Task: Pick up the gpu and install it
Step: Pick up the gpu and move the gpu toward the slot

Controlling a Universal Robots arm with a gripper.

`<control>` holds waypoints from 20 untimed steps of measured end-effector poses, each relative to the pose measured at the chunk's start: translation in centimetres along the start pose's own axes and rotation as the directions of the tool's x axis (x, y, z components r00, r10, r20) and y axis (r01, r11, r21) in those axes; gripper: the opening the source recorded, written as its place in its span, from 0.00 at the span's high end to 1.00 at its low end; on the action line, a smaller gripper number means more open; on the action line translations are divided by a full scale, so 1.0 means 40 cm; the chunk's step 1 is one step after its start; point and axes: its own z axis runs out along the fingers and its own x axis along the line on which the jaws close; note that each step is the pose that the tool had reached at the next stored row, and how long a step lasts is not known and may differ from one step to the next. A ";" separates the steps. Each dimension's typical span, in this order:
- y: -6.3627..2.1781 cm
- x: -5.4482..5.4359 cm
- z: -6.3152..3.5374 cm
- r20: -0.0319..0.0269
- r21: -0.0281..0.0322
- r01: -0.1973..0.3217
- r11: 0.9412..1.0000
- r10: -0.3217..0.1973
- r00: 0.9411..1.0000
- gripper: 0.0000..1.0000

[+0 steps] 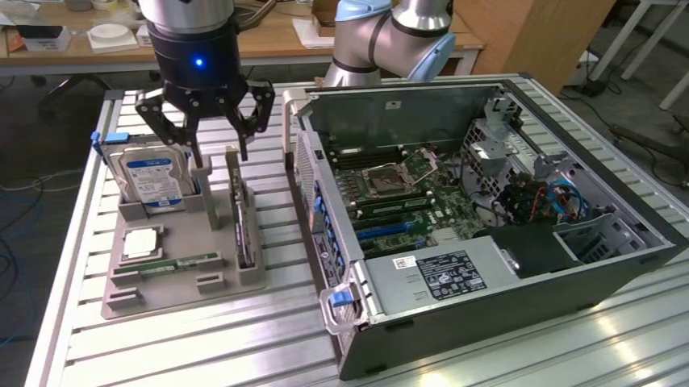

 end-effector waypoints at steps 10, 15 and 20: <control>0.000 0.000 0.007 0.000 0.000 0.000 1.000 0.000 1.000 0.41; 0.000 0.000 0.010 0.000 0.000 0.000 1.000 0.000 1.000 0.41; -0.001 0.000 0.012 0.000 0.000 0.000 1.000 0.000 1.000 0.41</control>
